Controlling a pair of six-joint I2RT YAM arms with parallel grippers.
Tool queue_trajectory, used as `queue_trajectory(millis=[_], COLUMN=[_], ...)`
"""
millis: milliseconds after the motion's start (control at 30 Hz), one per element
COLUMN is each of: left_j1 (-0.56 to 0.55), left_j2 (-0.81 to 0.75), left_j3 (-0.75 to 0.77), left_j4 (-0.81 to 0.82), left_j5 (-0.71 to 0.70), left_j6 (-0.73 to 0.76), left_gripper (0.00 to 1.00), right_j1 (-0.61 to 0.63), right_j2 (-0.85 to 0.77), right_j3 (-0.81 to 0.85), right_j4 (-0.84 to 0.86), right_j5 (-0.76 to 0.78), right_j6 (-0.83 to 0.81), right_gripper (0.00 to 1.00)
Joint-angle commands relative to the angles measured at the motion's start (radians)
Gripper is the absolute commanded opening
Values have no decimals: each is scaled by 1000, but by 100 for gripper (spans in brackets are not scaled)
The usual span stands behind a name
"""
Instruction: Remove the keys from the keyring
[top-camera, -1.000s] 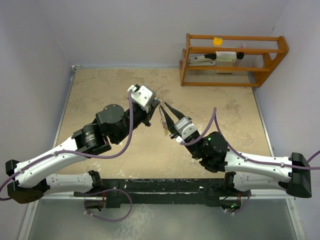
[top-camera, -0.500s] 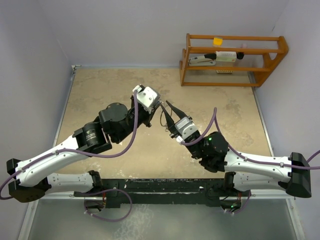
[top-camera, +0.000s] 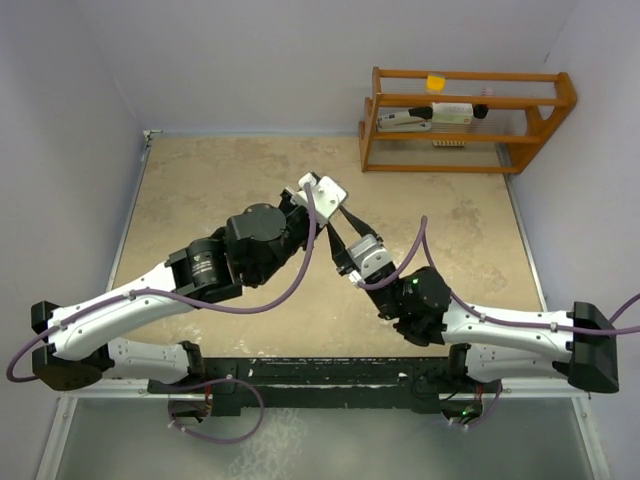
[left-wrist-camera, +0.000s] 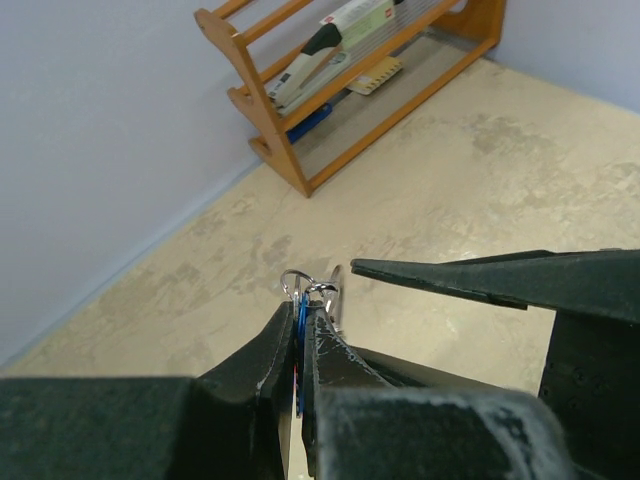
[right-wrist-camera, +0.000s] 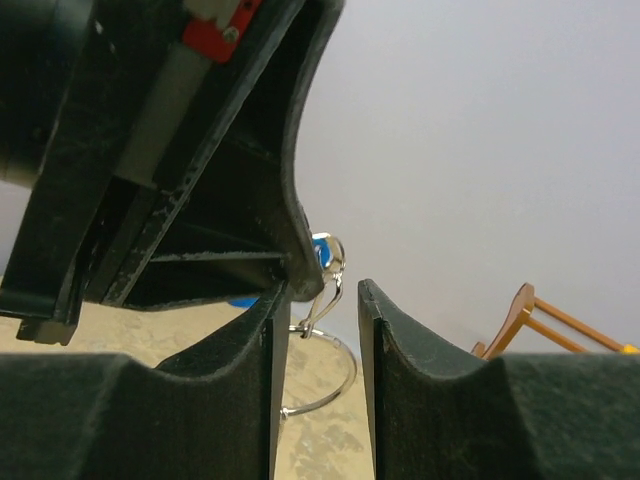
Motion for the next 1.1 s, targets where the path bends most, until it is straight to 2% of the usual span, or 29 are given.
queue_trajectory(millis=[0, 133, 333, 667, 1067], left_j1=[-76, -130, -167, -175, -176], left_j2=[40, 102, 163, 53, 39], left_j3=[95, 154, 215, 171, 162], left_j4=[-6, -64, -132, -84, -93], left_j5=[-160, -279, -368, -320, -306], left_j6=[80, 105, 90, 54, 33], left_gripper=[0, 0, 0, 0, 0], right_j1=[-5, -5, -7, -6, -7], right_j2=[34, 54, 43, 20, 35], right_j3=[-23, -56, -60, -60, -27], right_j4=[158, 257, 261, 250, 228], right_j5=[72, 107, 105, 96, 93], right_j6=[-44, -74, -71, -60, -43], right_gripper=[36, 36, 36, 34, 30])
